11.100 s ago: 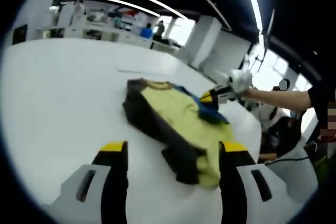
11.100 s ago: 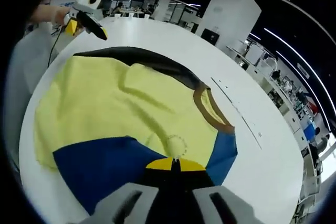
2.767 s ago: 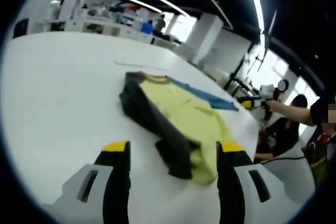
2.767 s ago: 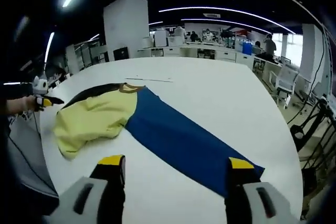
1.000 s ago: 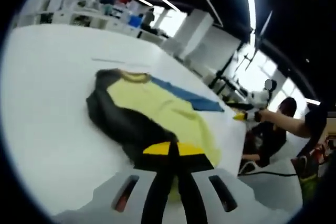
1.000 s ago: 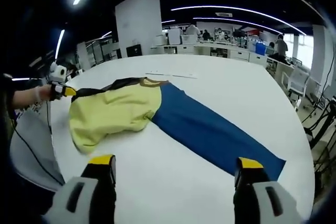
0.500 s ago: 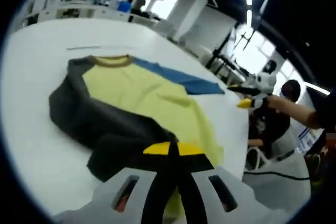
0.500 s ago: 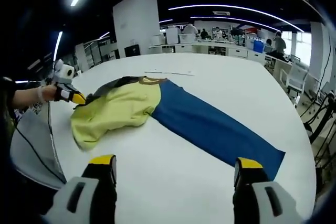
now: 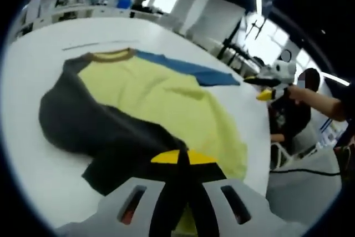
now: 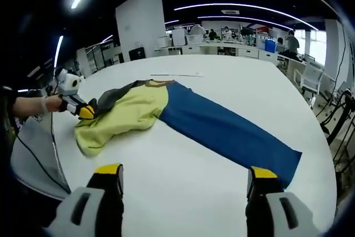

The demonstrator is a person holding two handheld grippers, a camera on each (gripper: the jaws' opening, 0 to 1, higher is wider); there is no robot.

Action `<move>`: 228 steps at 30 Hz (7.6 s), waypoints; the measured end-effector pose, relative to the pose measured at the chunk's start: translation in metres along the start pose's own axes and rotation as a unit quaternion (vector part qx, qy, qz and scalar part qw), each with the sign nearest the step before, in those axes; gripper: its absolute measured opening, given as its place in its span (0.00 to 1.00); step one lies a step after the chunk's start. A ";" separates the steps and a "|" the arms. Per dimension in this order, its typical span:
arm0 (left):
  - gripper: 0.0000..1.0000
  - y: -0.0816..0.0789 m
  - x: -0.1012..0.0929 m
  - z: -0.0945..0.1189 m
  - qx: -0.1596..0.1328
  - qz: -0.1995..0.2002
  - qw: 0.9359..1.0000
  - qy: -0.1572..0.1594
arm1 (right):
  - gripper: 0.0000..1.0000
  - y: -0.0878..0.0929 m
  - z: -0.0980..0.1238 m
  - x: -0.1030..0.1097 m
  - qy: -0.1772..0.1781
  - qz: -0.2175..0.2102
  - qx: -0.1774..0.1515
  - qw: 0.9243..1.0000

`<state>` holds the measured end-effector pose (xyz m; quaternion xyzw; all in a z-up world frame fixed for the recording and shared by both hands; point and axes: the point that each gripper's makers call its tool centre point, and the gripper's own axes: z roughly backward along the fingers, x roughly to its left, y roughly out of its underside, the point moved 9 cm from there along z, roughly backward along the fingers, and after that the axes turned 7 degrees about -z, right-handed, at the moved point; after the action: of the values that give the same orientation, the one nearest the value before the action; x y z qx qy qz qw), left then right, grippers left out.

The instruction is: Fold the garment on the visible template until the final outline fits inside the template.

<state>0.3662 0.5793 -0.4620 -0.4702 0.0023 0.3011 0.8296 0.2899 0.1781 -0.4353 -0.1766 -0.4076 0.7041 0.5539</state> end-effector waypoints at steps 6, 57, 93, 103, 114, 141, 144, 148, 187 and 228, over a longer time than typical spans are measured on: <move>0.14 0.001 -0.005 0.004 -0.009 -0.037 0.999 0.010 | 0.93 -0.001 -0.002 0.002 -0.004 -0.001 0.000 1.000; 0.21 0.020 -0.017 0.064 0.132 -0.487 0.860 -0.076 | 0.99 -0.011 -0.006 0.016 -0.031 -0.003 -0.017 0.999; 0.00 -0.061 0.038 0.181 -0.030 -0.202 0.960 -0.193 | 0.95 -0.015 0.004 0.015 -0.020 0.001 -0.022 1.000; 0.00 -0.051 0.081 0.222 -0.051 -0.102 0.967 -0.228 | 0.95 -0.020 0.003 0.018 -0.027 0.009 -0.028 0.999; 0.00 -0.017 0.154 0.251 -0.010 -0.002 0.958 -0.286 | 0.95 -0.024 -0.004 0.021 -0.034 0.014 -0.013 0.999; 0.00 0.028 0.303 0.252 -0.008 0.144 0.918 -0.370 | 0.91 -0.032 -0.029 0.018 -0.027 0.022 0.018 0.999; 0.00 0.033 0.316 0.253 0.002 0.153 0.912 -0.380 | 0.91 -0.032 -0.031 0.019 -0.028 0.026 0.022 0.999; 0.00 0.049 0.330 0.251 0.052 0.172 0.904 -0.388 | 0.91 -0.032 -0.035 0.019 -0.029 0.026 0.025 0.999; 0.18 0.061 0.316 0.253 0.186 0.088 0.890 -0.407 | 0.89 -0.018 -0.024 0.026 -0.025 0.019 0.010 0.999; 0.88 0.014 0.208 0.219 0.041 -0.019 0.968 -0.247 | 0.98 -0.035 -0.035 0.044 -0.068 0.019 -0.040 0.997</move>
<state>0.4681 0.8588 -0.4102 -0.3465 -0.1995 0.3917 0.8287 0.3224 0.2337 -0.4200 -0.1579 -0.4686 0.7083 0.5037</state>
